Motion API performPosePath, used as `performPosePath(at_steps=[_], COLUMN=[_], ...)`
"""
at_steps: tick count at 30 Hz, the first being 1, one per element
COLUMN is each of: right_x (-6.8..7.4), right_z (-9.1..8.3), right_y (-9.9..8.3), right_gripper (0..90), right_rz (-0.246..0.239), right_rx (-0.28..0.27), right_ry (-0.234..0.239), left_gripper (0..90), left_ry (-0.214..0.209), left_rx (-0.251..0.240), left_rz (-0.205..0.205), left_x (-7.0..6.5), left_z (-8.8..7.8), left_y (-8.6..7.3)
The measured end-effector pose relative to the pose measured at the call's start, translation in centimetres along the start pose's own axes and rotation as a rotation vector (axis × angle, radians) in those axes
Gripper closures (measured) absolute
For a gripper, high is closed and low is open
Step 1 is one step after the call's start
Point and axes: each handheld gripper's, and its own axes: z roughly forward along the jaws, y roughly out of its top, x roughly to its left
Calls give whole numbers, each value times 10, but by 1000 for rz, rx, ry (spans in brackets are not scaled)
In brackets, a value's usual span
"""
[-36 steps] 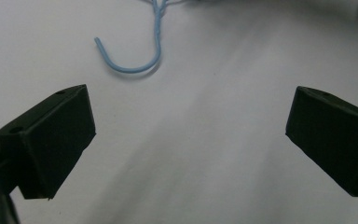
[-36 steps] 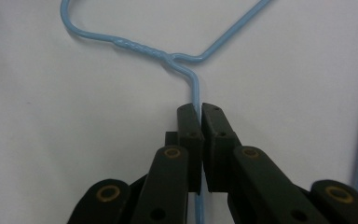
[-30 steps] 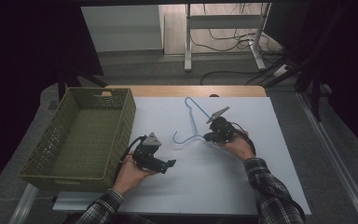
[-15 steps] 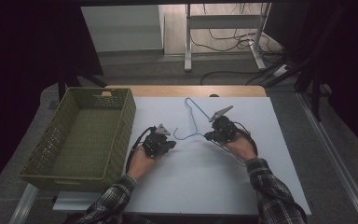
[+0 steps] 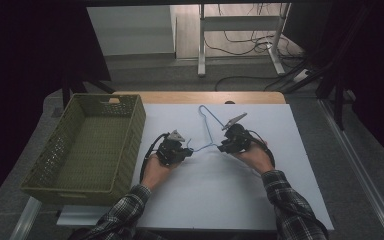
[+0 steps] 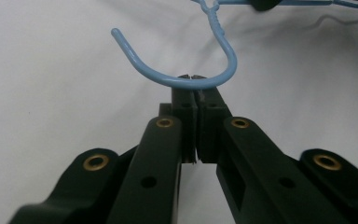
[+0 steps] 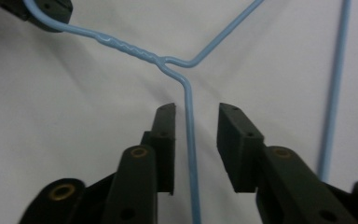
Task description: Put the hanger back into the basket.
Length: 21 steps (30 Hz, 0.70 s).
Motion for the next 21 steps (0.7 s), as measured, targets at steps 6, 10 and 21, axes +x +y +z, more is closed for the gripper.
performPosePath(at_steps=[6, 10, 21], right_x=[8, 9, 10], right_z=[13, 5, -46], right_y=[5, 6, 10], right_gripper=[858, 873, 875], right_rz=[-23, -30, 14], right_rx=[46, 17, -114], right_ry=[-53, -55, 27], left_gripper=[858, 772, 345], left_ry=[-10, -1, -23], left_rx=[-17, -30, -169], left_rz=[1, 2, 40], left_x=[-2, -2, -2], left_z=[-1, -4, -44], left_y=[2, 2, 19])
